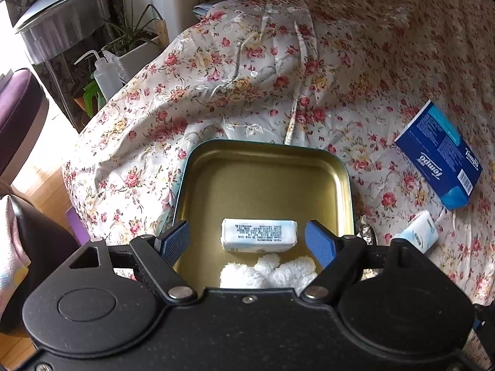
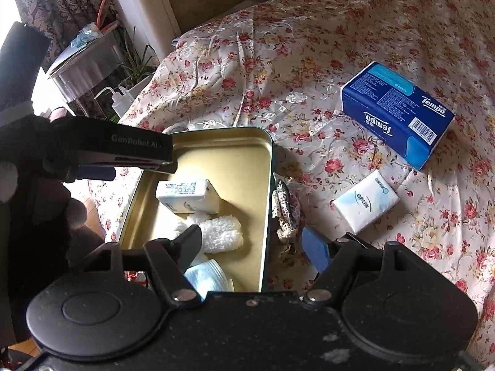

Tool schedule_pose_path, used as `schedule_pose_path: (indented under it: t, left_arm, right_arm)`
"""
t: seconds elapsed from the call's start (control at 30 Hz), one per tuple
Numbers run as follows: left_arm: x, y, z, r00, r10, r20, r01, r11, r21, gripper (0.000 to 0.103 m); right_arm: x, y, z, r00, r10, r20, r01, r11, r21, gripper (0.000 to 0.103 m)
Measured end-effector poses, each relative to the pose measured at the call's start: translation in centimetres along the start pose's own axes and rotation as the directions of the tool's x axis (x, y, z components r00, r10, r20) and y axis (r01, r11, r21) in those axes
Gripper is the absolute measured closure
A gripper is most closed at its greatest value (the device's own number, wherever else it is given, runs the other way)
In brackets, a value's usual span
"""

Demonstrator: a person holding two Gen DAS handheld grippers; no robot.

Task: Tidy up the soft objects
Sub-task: 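Open both tools to release the tissue pack and mask into the tray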

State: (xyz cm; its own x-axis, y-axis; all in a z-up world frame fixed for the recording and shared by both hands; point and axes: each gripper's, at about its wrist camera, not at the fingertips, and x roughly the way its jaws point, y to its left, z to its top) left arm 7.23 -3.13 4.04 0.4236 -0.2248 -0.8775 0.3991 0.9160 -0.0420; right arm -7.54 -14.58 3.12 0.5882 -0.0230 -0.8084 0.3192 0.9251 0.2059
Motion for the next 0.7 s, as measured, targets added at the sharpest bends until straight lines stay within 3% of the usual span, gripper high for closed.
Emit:
schedule_pose_path:
  t: [0.5,0.7]
  left_arm:
    - [0.6,-1.4,-0.8,0.999,0.028,-0.031,-0.026,0.998,0.061,0.025]
    - [0.5,-2.3,-1.3,0.999,0.015,-0.031,-0.012,0.996,0.094,0.025]
  right_arm:
    - [-0.1,-2.4,0.6,0.999,-0.038,0.007,0.038,0.996,0.085,0.029]
    - [-1.0,-4.8,1.3,0.989,-0.139,0.053,0.131,0.982,0.133,0.027]
